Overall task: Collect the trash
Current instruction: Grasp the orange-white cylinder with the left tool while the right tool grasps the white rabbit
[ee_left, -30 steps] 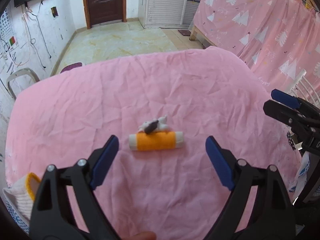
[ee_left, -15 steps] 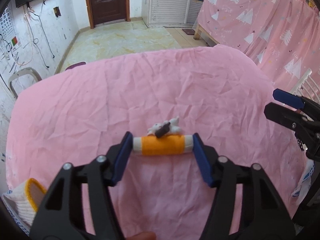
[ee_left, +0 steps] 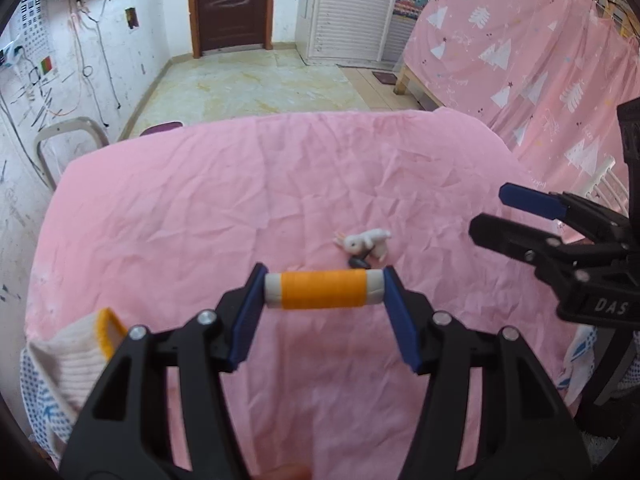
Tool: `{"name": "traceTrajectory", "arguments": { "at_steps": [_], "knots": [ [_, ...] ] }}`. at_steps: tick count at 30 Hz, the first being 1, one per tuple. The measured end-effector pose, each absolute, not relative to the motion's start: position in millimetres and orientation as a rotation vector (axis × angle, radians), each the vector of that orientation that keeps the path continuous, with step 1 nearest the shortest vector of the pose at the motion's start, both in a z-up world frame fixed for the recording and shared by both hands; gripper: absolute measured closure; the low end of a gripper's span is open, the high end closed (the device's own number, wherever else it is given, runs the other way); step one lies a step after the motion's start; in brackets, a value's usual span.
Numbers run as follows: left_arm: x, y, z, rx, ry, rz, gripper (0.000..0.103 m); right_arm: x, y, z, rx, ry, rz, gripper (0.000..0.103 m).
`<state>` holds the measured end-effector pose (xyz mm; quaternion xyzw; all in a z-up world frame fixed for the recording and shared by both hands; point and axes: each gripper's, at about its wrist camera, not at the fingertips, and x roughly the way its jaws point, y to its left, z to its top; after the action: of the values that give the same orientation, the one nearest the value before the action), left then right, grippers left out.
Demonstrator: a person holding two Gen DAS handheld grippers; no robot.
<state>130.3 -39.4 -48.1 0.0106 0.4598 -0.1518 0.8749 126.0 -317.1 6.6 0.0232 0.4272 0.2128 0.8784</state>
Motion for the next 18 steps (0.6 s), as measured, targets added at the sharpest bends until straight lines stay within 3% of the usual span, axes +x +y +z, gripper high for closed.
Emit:
{"name": "traceTrajectory", "arguments": {
  "at_steps": [18],
  "knots": [
    [117.2, 1.1, -44.3, -0.041, 0.930, -0.262, 0.047, 143.3, -242.4, -11.7, -0.108, 0.956, 0.575, 0.040]
  ]
}}
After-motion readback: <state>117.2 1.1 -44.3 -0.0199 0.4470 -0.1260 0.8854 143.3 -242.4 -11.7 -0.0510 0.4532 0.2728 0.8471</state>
